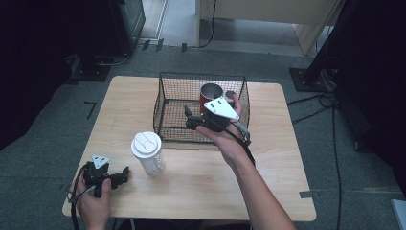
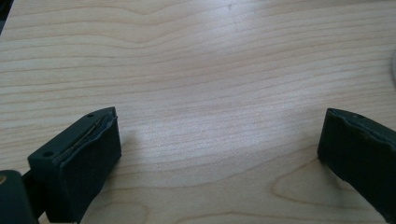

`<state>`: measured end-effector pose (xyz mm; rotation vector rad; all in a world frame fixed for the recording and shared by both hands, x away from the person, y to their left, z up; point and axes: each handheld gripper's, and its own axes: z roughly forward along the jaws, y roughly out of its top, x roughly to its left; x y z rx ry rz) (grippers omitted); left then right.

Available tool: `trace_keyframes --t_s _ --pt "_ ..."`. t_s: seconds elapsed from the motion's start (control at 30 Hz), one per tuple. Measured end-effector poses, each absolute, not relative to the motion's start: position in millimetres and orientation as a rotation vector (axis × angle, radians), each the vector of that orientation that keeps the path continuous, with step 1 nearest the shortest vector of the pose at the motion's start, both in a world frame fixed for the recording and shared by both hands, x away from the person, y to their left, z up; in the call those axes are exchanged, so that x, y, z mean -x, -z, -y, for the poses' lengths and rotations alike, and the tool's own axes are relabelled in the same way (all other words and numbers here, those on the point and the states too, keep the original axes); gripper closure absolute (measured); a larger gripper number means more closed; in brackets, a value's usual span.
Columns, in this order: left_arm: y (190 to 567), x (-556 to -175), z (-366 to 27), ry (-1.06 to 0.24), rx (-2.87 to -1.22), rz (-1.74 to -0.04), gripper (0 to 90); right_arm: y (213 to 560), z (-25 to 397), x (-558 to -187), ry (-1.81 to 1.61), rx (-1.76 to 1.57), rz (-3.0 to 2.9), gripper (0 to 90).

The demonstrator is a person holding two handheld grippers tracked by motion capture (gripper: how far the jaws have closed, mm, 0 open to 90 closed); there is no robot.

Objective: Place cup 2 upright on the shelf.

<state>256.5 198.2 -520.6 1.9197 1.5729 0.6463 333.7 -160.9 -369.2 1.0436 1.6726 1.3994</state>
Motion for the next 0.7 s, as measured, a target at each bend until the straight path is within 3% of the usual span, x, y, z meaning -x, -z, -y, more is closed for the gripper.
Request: trace_keyframes --t_s 0.7 --pt "521 -256 -198 -0.646 -1.921 -1.573 0.0 394 145 -275 -1.391 -0.973 -1.712 0.0"
